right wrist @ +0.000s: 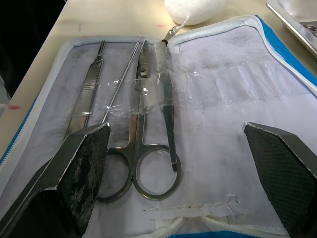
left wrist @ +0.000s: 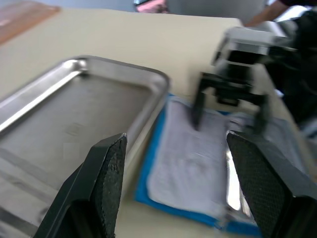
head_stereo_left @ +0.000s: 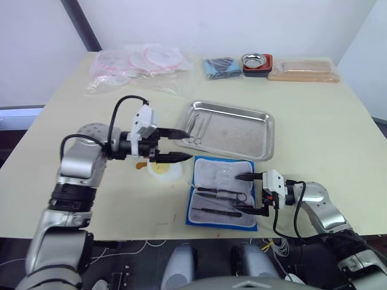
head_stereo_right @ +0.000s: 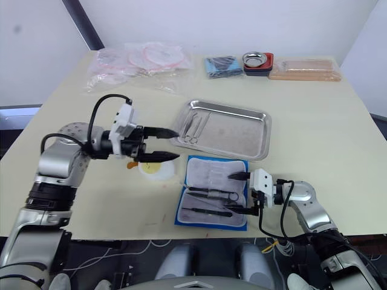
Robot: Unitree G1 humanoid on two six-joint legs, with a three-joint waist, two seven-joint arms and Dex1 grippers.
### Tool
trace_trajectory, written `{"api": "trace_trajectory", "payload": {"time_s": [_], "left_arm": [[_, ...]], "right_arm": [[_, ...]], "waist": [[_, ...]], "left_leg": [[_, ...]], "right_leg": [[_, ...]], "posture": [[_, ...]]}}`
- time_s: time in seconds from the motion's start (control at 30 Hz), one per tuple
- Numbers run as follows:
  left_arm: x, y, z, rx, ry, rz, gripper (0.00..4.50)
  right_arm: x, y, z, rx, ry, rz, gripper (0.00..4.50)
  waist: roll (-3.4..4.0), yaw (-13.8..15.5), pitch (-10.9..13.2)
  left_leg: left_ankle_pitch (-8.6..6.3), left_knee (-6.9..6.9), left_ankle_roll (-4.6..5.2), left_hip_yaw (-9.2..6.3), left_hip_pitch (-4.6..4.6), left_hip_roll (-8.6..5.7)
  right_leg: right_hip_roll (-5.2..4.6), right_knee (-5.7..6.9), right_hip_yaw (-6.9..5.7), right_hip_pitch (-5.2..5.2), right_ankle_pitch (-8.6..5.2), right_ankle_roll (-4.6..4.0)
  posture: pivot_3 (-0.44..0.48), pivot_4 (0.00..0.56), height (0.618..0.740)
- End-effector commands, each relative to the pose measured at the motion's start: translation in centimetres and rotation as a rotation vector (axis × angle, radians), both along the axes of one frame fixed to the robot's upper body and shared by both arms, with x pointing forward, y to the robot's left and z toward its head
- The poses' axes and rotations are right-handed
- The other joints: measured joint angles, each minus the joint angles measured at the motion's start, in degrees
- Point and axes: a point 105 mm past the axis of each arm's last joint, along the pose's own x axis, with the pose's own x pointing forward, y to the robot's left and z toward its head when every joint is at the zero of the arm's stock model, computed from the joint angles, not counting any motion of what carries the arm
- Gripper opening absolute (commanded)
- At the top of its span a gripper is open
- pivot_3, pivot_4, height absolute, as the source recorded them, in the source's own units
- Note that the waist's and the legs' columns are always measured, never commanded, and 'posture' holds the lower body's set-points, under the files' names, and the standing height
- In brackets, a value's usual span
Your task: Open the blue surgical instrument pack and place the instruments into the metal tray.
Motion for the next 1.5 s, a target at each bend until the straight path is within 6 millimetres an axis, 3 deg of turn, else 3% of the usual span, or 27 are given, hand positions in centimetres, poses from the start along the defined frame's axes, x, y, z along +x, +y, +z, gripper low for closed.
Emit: {"api": "trace_trajectory", "payload": {"time_s": [0.03, 0.13, 0.27, 0.47, 0.77, 1.27, 1.37, 1.5], "left_arm": [[-1.1, 1.2, 0.9, 0.051, -0.087, -0.095, 3.39], [-1.7, 2.1, 0.6, 0.112, -0.108, -0.132, 3.39], [-3.1, 2.0, 1.1, 0.136, -0.139, -0.23, 4.46], [-4.0, 2.0, 1.8, 0.141, -0.131, -0.296, 4.46], [-4.5, 1.0, 0.7, 0.149, -0.129, -0.38, 4.46], [-2.5, -3.0, -3.4, 0.129, -0.163, -0.32, 4.46], [-2.2, -3.7, -4.0, 0.118, -0.147, -0.312, 3.62], [-1.8, -4.3, -5.1, 0.13, -0.161, -0.308, 1.73]], "right_arm": [[-2.4, -3.3, -6.3, -0.213, 0.217, -0.056, 4.5], [-2.4, -3.4, -6.2, -0.214, 0.216, -0.055, 4.5], [-2.6, -3.3, -6.2, -0.213, 0.219, -0.053, 4.5], [-2.8, -3.5, -6.3, -0.216, 0.224, -0.053, 4.5], [-2.8, -3.4, -6.3, -0.217, 0.224, -0.058, 4.5], [-2.7, -2.7, -6.4, -0.21, 0.22, -0.062, 4.5], [-2.7, -2.5, -6.4, -0.209, 0.219, -0.062, 4.5], [-2.7, -2.4, -6.4, -0.208, 0.217, -0.06, 4.5]], "waist": [[0.04, 0.17, 0.04], [0.12, 0.17, 0.13], [-0.02, 0.45, 0.18], [-0.11, 0.56, 0.2], [-0.16, 0.94, 0.17], [-0.26, 1.41, 0.08], [-0.28, 1.36, 0.07], [-0.29, 1.35, 0.04]], "left_leg": [[0.0, 0.0, 0.0, -0.01, 0.0, 0.01], [0.0, 0.0, 0.01, -0.02, 0.0, 0.07], [0.0, 0.0, 0.02, -0.02, -0.01, 0.02], [-0.02, 0.0, 0.05, -0.02, -0.03, 0.03], [-0.02, 0.0, 0.05, 0.14, -0.02, -0.04], [-0.02, 0.07, 0.05, 0.3, 0.0, -0.07], [-0.02, 0.08, 0.06, 0.28, 0.01, -0.06], [-0.01, 0.08, 0.06, 0.28, 0.03, -0.06]], "right_leg": [[-0.03, 0.0, -0.01, 0.0, 0.0, 0.0], [-0.15, 0.0, -0.01, -0.01, -0.01, 0.0], [-0.3, -0.02, -0.03, -0.02, -0.06, 0.1], [-0.3, -0.03, -0.05, -0.02, -0.07, 0.11], [-0.18, -0.03, -0.06, -0.01, -0.12, 0.2], [0.03, 0.03, -0.02, 0.06, -0.09, 0.16], [0.05, 0.05, -0.02, 0.07, -0.08, 0.15], [0.08, 0.06, -0.01, 0.08, -0.07, 0.13]], "posture": [[0.0, 0.15, 0.74], [0.0, 0.15, 0.74], [0.0, 0.15, 0.74], [0.0, 0.15, 0.74], [0.0, 0.15, 0.74], [0.0, 0.15, 0.74], [0.0, 0.15, 0.74], [0.0, 0.15, 0.74]]}}
